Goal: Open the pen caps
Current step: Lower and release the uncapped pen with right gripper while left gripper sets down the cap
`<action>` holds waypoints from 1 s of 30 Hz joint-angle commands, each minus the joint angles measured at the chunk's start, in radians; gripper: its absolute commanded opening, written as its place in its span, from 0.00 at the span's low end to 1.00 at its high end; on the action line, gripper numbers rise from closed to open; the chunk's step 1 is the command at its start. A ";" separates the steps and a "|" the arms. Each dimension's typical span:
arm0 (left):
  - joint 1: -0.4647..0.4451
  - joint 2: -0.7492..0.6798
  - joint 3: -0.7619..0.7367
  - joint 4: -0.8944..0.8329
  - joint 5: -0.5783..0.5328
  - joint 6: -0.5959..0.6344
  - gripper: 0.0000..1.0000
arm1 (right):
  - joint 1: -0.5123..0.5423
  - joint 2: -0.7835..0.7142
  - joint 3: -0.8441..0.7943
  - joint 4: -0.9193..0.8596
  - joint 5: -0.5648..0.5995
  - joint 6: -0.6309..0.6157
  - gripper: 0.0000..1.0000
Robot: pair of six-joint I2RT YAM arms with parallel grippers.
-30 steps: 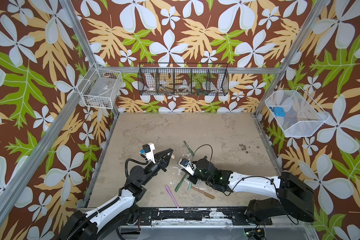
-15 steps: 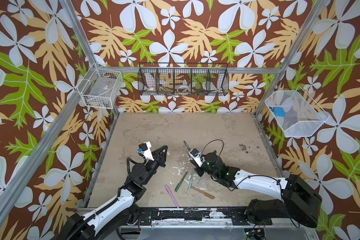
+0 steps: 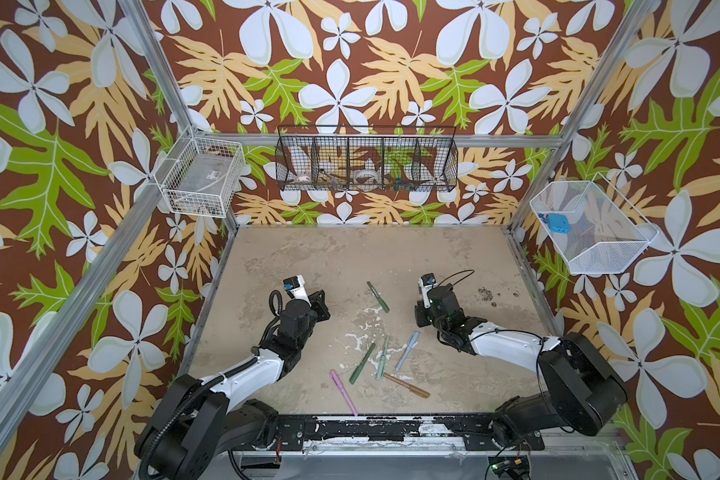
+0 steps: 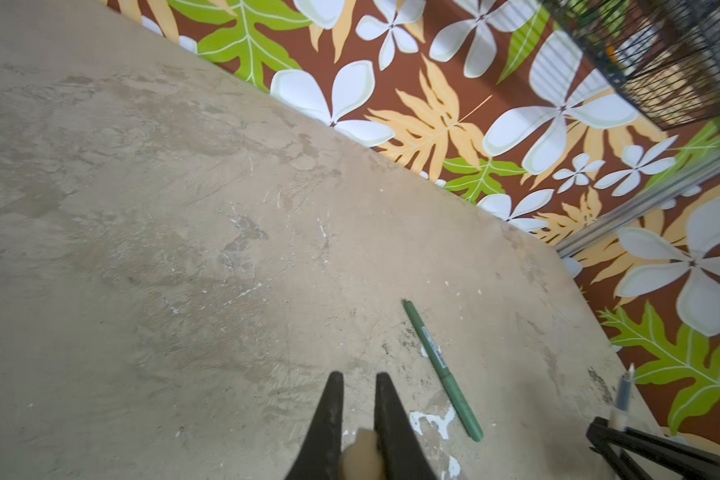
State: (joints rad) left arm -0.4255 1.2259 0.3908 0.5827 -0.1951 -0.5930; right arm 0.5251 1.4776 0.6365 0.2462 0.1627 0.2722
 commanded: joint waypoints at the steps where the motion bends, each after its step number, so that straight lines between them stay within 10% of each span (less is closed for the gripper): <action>1: 0.025 0.058 0.018 0.011 0.091 0.016 0.00 | -0.033 0.018 0.010 0.000 -0.038 0.036 0.00; 30: 0.042 0.423 0.224 -0.115 0.181 0.048 0.07 | -0.119 0.202 0.104 -0.051 -0.078 0.047 0.10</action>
State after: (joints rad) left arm -0.3870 1.6352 0.6022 0.4931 -0.0246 -0.5484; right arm 0.4061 1.6726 0.7341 0.2153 0.0586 0.3244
